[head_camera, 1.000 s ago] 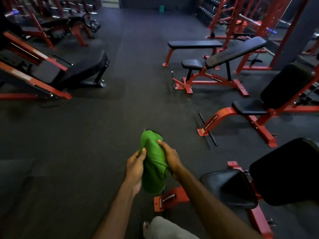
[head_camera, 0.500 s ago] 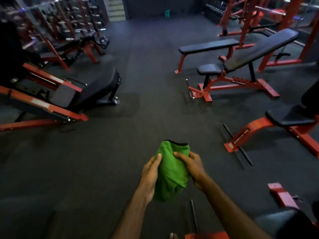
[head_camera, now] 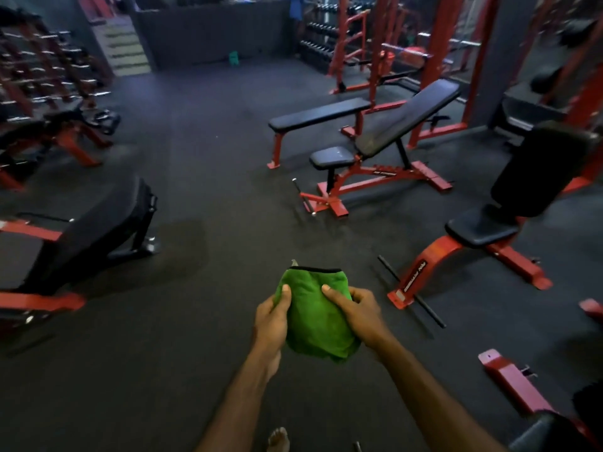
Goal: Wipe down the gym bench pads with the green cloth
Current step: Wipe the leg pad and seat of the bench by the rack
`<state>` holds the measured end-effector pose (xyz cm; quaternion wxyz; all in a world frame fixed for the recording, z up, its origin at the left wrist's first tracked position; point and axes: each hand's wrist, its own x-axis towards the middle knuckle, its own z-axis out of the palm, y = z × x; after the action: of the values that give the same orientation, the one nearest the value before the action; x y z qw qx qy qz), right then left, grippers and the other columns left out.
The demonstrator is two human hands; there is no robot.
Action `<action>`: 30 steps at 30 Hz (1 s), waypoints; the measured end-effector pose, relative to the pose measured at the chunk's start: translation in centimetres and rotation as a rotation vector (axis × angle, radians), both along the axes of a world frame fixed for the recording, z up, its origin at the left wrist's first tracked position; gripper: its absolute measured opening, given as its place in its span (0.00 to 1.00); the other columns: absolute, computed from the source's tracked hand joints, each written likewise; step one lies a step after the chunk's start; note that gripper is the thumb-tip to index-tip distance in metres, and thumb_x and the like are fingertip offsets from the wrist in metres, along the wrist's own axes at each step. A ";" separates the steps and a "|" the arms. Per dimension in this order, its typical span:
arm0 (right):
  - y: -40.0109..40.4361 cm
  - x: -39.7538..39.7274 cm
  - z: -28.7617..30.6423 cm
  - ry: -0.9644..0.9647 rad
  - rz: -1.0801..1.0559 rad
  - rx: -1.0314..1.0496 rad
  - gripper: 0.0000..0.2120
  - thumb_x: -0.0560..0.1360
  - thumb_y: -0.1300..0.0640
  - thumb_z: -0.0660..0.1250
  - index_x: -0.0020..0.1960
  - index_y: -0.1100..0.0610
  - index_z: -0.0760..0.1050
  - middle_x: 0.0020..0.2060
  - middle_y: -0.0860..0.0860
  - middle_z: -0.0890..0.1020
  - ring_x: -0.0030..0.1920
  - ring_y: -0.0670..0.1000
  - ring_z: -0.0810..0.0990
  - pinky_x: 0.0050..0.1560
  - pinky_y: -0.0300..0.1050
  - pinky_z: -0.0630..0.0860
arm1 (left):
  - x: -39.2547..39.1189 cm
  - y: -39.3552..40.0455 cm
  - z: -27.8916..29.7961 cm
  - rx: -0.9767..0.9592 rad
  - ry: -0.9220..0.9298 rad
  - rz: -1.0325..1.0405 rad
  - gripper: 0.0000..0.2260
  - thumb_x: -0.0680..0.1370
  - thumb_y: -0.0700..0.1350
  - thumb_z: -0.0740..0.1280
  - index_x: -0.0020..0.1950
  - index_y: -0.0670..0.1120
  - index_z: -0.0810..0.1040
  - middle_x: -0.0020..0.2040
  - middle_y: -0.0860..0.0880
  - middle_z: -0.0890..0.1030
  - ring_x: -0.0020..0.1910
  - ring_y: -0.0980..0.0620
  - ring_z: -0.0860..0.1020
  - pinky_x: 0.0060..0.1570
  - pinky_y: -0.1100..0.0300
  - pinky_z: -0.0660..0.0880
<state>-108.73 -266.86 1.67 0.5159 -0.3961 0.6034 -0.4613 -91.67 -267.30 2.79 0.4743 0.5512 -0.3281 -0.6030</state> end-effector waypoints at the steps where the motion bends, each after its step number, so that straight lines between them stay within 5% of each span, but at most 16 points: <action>1: -1.1 -0.4 -0.2 0.000 -0.026 0.007 0.15 0.76 0.45 0.76 0.48 0.58 0.87 0.42 0.55 0.88 0.46 0.56 0.88 0.49 0.55 0.84 | -0.2 -1.6 -0.4 0.002 -0.003 -0.050 0.13 0.84 0.50 0.65 0.57 0.43 0.85 0.51 0.44 0.88 0.52 0.47 0.86 0.51 0.53 0.82; 6: -7.2 -2.7 -0.5 -0.033 -0.263 0.016 0.12 0.77 0.50 0.75 0.49 0.59 0.87 0.43 0.56 0.88 0.49 0.59 0.88 0.55 0.60 0.84 | -3.1 -11.1 0.3 0.061 -0.013 -0.383 0.15 0.82 0.54 0.67 0.58 0.45 0.85 0.53 0.45 0.88 0.55 0.47 0.86 0.62 0.47 0.80; 10: -10.3 -5.9 0.0 -0.005 -0.470 -0.001 0.08 0.79 0.54 0.74 0.47 0.58 0.86 0.43 0.55 0.89 0.47 0.54 0.87 0.48 0.49 0.84 | -7.7 -16.6 1.7 0.063 0.057 -0.654 0.14 0.80 0.51 0.71 0.61 0.44 0.85 0.54 0.45 0.87 0.55 0.47 0.86 0.59 0.50 0.81; 15: -13.6 -12.2 0.4 -0.004 -0.662 -0.009 0.08 0.79 0.52 0.73 0.50 0.56 0.86 0.43 0.50 0.89 0.45 0.47 0.87 0.43 0.38 0.80 | -16.4 -22.2 0.9 0.032 0.040 -0.706 0.11 0.80 0.47 0.71 0.58 0.41 0.85 0.50 0.43 0.88 0.52 0.46 0.86 0.52 0.55 0.84; 21: -19.3 -22.1 -1.8 -0.041 -0.750 0.040 0.13 0.78 0.47 0.74 0.53 0.57 0.84 0.48 0.53 0.88 0.53 0.55 0.87 0.60 0.60 0.81 | -27.9 -28.8 -0.8 0.116 0.072 -0.688 0.11 0.81 0.47 0.70 0.56 0.41 0.85 0.49 0.42 0.88 0.49 0.46 0.87 0.46 0.55 0.82; 26: -24.6 -30.7 -2.7 -0.154 -0.731 0.078 0.15 0.78 0.48 0.74 0.60 0.56 0.82 0.51 0.53 0.88 0.54 0.53 0.87 0.61 0.57 0.82 | -38.0 -35.0 -1.7 0.195 0.051 -0.669 0.11 0.83 0.46 0.67 0.56 0.41 0.84 0.48 0.42 0.88 0.44 0.48 0.87 0.37 0.59 0.82; 30: -29.3 -38.9 -2.2 -0.093 -0.723 0.091 0.17 0.76 0.51 0.77 0.62 0.55 0.81 0.52 0.51 0.88 0.52 0.50 0.87 0.53 0.47 0.84 | -46.7 -40.0 -2.0 0.218 0.060 -0.699 0.09 0.83 0.46 0.67 0.57 0.43 0.84 0.48 0.43 0.88 0.43 0.49 0.87 0.36 0.58 0.82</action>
<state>-147.62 -296.15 -0.58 0.3637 -0.1125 0.7002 -0.6040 -138.34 -307.28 0.78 0.1874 0.4350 -0.4166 -0.7760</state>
